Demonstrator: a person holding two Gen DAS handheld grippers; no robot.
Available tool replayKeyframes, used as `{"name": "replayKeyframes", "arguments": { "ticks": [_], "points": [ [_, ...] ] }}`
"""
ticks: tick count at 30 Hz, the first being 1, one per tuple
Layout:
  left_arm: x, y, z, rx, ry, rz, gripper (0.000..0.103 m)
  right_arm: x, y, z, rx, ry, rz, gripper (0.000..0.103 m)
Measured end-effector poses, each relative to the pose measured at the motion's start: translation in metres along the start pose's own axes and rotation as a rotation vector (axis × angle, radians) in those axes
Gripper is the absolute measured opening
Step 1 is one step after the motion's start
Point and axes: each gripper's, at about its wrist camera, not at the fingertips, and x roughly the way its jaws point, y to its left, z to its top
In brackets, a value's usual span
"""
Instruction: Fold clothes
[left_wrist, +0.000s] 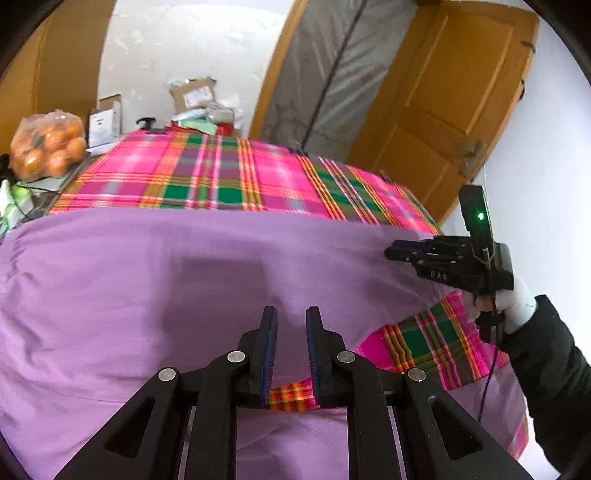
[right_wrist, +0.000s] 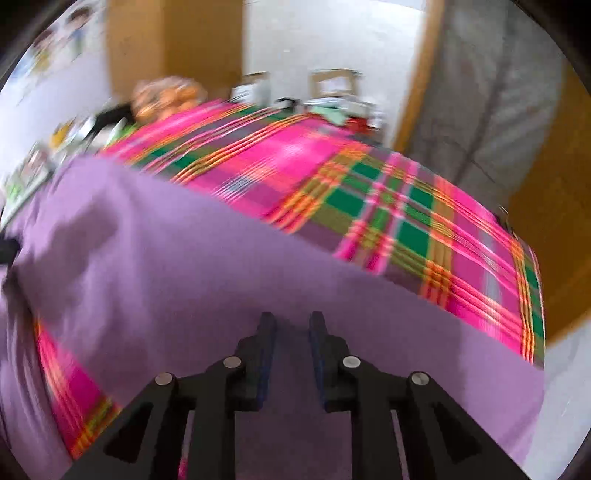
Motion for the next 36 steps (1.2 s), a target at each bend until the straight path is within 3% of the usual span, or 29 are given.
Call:
{"name": "replayKeyframes", "arguments": {
  "ticks": [8,13,17,24,30,36],
  "points": [
    [-0.029,0.040,0.002,-0.044,-0.058,0.075,0.016,0.020,0.006,0.014,0.010,0.009,0.066,0.019],
    [-0.055,0.088,0.001,-0.093,-0.084,0.183,0.017,0.019,-0.019,0.025,0.162,0.004,0.011,0.019],
    [-0.071,0.129,0.000,-0.143,-0.079,0.250,0.026,0.004,0.009,0.028,0.098,-0.033,0.100,0.020],
    [-0.076,0.170,-0.010,-0.208,-0.046,0.282,0.029,0.014,0.050,0.029,0.025,0.005,0.198,0.020],
    [-0.067,0.195,-0.027,-0.231,0.008,0.307,0.030,0.023,0.052,0.027,0.045,0.022,0.143,0.018],
    [-0.086,0.227,-0.047,-0.304,-0.012,0.348,0.030,0.003,0.045,0.029,0.108,-0.026,0.131,0.019]
  ]
}}
